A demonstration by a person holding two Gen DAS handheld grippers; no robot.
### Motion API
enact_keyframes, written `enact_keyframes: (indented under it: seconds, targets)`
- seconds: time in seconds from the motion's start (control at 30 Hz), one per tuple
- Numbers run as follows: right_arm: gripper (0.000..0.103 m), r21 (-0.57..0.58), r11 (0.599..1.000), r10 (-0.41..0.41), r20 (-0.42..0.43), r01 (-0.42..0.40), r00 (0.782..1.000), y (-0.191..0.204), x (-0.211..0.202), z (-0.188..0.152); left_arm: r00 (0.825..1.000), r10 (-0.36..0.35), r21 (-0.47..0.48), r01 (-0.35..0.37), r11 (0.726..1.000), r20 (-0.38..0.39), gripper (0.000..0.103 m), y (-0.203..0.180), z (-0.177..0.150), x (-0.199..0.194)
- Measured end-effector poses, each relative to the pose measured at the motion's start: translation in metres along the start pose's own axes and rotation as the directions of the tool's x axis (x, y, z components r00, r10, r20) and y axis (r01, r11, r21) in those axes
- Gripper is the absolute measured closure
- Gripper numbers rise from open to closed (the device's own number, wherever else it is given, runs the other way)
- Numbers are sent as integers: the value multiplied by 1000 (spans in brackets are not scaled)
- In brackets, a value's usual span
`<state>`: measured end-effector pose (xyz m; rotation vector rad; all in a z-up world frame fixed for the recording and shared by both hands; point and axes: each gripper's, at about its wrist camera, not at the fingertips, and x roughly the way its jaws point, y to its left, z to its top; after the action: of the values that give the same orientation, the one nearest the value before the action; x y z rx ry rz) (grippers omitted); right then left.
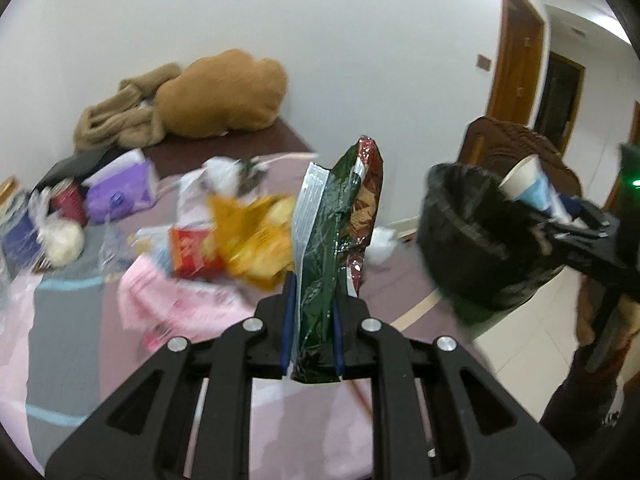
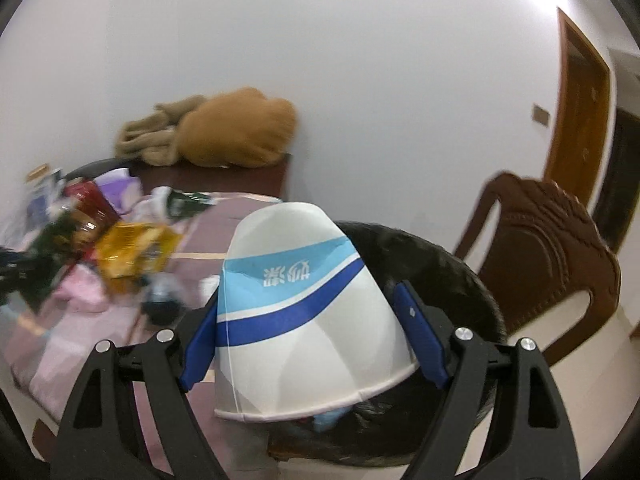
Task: Collect trash
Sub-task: 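Carry the cup and green bag to the bin and release both inside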
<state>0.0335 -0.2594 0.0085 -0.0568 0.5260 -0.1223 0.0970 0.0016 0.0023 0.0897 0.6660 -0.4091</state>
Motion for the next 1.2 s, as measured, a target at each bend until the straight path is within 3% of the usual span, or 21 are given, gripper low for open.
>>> enact_keyframes:
  seconds: [0.2,0.37,0.6,0.7,0.73,0.77,0.83,0.87,0.97,1.03,1.07,1.1,1.13,1.2]
  targets:
    - [21,64,994,-78,-99,84,992,-36,36,-1,997,-72,56,71,996,5,87,-48,31,14]
    - [9,95,992,-78,-35,81,996,-52,21,-5,988,-153,59,154,986,-22,87,-79,53,30]
    - [9,223,971,-101,26,93,995,-91,-22,-20,949,-298,56,304,951,-102,87,-129,82,75]
    - [9,269,961,-83,37,70,996,-103,-34,-26,938,-308,27,316,948,-159,86,-144,89,105]
    - [8,283,957,-79,40,64,996,-106,-37,-27,931,-327,15,334,942,-164,77,-145,89,110]
    - [8,289,955,-78,42,63,996,-108,-39,-28,923,-347,-1,352,936,-170,56,-147,90,115]
    - [8,287,956,-78,42,63,996,-108,-42,-28,919,-363,-49,360,932,-155,32,-143,93,118]
    - [8,283,957,-76,43,61,996,-107,-43,-28,924,-358,-57,354,934,-133,30,-140,92,115]
    - [8,261,965,-51,44,38,998,-97,-38,-25,952,-297,-39,295,955,-72,23,-124,90,96]
    - [8,238,971,-13,52,0,999,-83,-34,-22,987,-161,-42,161,986,-11,18,-105,86,79]
    - [8,215,976,11,58,-23,998,-74,-33,-20,999,-44,-39,45,998,28,16,-92,82,68]
    - [8,199,979,23,63,-35,998,-67,-33,-19,996,68,-43,-66,997,59,15,-81,79,60]
    - [8,167,984,47,75,-59,996,-55,-33,-17,980,181,-55,-177,983,82,14,-68,75,53]
    - [8,101,986,117,122,-129,986,-30,-38,-11,934,347,-92,-339,936,89,12,-42,66,46]
